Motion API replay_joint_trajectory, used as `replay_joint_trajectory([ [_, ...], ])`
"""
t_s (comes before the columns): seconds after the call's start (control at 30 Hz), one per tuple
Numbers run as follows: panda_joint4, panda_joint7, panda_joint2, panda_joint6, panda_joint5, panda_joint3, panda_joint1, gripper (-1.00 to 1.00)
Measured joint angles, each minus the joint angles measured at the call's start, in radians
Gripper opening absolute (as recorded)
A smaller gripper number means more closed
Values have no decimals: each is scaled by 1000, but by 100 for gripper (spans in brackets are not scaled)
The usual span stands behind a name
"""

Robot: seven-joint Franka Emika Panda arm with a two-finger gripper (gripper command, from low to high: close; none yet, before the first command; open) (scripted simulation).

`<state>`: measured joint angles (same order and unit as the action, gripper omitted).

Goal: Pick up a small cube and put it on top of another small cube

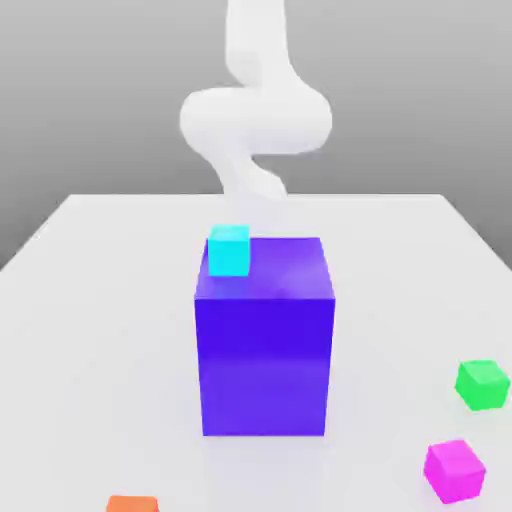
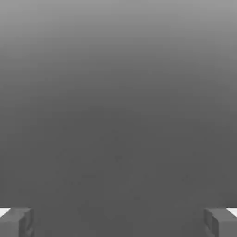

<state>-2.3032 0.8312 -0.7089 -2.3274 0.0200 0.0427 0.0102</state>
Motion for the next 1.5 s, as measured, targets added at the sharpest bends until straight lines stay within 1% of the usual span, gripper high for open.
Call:
replay_joint_trajectory([
  [0.33, -13, 145, 368, -111, 106, 162, 21, 0],
  [0.57, -21, 254, 623, -185, 193, 243, 0, 0],
  [0.77, -30, 330, 837, -252, 242, 265, -62, 0],
  [0.97, -39, 369, 1039, -331, 241, 292, -117, 0],
  [1.1, -10, 425, 1184, -430, 309, 226, -178, 0],
  [1.13, -4, 436, 1212, -451, 323, 209, -193, -100],
  [1.33, 0, 442, 1226, -462, 331, 201, -199, -100],
  [1.4, -10, 425, 1189, -435, 308, 222, -184, -100],
  [1.5, -35, 378, 1089, -361, 244, 274, -145, -100],
])
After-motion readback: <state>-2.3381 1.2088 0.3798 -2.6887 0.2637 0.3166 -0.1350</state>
